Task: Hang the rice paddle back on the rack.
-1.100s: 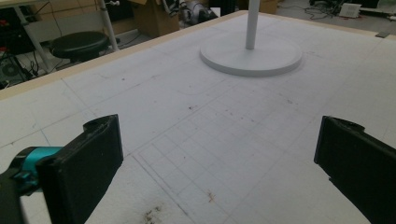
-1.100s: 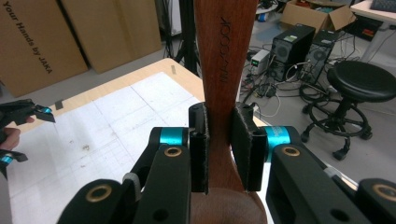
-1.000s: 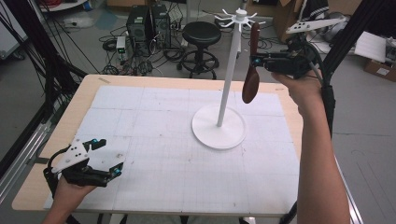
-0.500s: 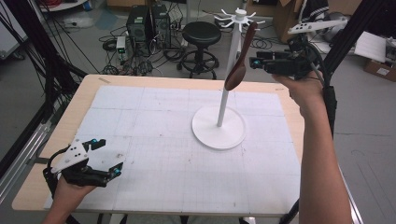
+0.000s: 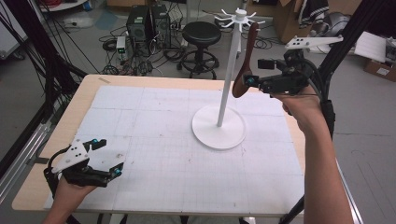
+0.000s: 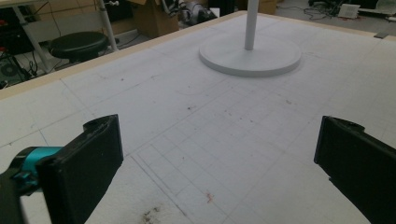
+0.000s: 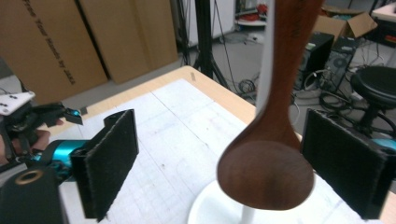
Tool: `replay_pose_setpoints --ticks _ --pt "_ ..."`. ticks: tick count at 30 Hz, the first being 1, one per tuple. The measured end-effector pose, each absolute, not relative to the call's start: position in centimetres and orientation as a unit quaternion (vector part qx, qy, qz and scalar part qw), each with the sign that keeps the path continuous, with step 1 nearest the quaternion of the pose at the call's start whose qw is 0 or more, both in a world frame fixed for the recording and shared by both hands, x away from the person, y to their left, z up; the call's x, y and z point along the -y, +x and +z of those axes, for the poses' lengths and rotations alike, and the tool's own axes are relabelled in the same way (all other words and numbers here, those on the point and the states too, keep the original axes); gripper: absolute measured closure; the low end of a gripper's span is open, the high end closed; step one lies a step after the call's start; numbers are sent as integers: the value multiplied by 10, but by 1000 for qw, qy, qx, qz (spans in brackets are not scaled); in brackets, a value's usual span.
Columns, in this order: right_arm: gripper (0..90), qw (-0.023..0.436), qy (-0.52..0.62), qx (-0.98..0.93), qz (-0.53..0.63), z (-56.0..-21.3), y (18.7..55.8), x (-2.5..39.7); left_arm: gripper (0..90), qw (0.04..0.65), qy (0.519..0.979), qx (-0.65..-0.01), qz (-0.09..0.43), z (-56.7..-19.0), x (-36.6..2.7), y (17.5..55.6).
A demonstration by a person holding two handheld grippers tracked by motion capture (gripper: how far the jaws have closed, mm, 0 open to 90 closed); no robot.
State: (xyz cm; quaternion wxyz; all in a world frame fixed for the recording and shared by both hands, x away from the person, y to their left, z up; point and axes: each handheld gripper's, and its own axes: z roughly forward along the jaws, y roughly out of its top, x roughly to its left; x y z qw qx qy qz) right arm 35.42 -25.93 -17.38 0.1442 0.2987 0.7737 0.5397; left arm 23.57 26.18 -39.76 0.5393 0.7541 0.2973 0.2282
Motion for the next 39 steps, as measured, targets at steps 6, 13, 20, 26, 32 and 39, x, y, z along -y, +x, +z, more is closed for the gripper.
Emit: replay_pose_setpoints --ticks 6,13,20,26,32,39 --pt "24 133 296 -775 543 -188 350 258 17 540 753 -299 228 -398 -263 235" --pt "4 122 288 -770 556 -200 341 256 17 539 753 -299 230 -397 -263 236" --pt "4 122 276 -770 562 -213 329 253 17 542 750 -300 233 -394 -262 234" --pt "4 123 274 -767 567 -230 316 256 17 542 749 -300 236 -393 -263 231" --pt "4 121 275 -764 572 -248 305 260 17 542 749 -301 236 -393 -262 230" --pt "4 110 271 -768 570 -269 297 262 17 542 748 -302 235 -394 -262 230"
